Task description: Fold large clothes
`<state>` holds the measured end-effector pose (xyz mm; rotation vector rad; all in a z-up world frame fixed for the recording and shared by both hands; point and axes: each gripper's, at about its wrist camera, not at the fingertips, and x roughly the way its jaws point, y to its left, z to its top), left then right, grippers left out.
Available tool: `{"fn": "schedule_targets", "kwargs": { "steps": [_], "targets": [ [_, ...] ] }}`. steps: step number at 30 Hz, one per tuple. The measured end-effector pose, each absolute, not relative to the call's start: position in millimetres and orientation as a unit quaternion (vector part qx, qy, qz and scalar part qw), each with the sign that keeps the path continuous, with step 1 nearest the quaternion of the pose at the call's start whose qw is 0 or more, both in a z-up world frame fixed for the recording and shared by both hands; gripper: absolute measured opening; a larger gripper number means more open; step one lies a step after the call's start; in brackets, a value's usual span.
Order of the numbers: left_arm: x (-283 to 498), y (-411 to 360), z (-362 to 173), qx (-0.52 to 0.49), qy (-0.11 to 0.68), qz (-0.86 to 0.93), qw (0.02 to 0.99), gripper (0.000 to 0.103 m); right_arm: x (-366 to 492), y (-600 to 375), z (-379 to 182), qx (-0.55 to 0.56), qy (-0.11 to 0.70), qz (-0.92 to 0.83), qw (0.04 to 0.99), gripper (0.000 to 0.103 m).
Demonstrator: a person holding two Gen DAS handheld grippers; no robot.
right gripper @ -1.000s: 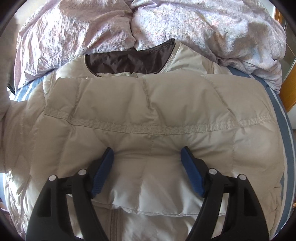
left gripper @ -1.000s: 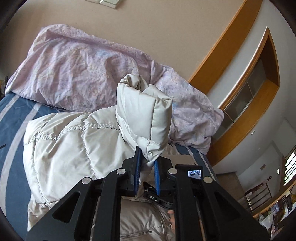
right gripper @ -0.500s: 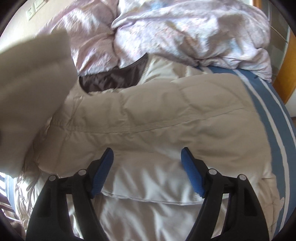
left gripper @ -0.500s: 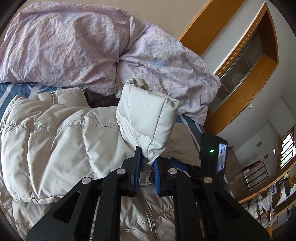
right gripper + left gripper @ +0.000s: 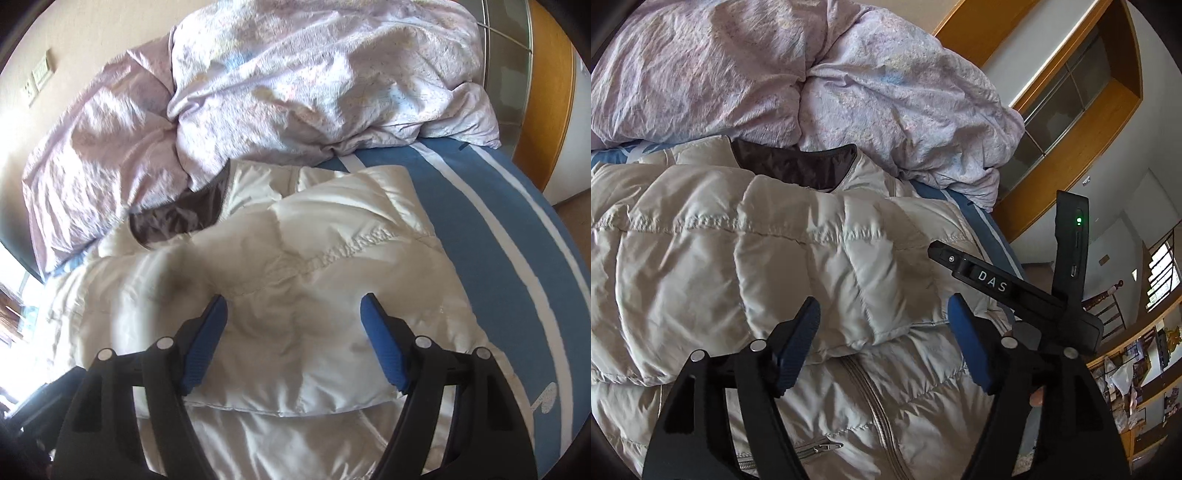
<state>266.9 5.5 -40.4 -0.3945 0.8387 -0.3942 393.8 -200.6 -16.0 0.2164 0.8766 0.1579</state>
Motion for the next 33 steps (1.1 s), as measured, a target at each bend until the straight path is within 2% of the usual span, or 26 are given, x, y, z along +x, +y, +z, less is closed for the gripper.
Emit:
{"fn": "schedule_targets", "kwargs": {
  "steps": [9, 12, 14, 15, 17, 22, 33],
  "targets": [
    [259, 54, -23, -0.17, 0.371, -0.098, 0.907, 0.076, 397, -179, -18, 0.178, 0.449, 0.2, 0.852, 0.061],
    [259, 66, -23, -0.157, 0.366, -0.065, 0.915, 0.076, 397, -160, -25, 0.171, 0.463, 0.226, 0.84, 0.053],
    [261, 71, -26, -0.145, 0.37, -0.047, 0.916, 0.076, 397, -149, -29, 0.159, 0.47, 0.23, 0.837, 0.037],
    [262, 73, -28, -0.142, 0.373, -0.041, 0.916, 0.076, 396, -145, -31, 0.153, 0.472, 0.231, 0.837, 0.024],
    [265, 76, -33, -0.14, 0.379, -0.033, 0.914, 0.076, 395, -137, -33, 0.137, 0.473, 0.219, 0.843, 0.018],
    [269, 85, -43, -0.138, 0.39, -0.02, 0.91, 0.076, 394, -128, -39, 0.104, 0.473, 0.183, 0.856, 0.015],
    [276, 97, -55, -0.119, 0.398, 0.025, 0.909, 0.076, 406, -119, -58, 0.058, 0.494, 0.138, 0.857, 0.016]
  ]
}}
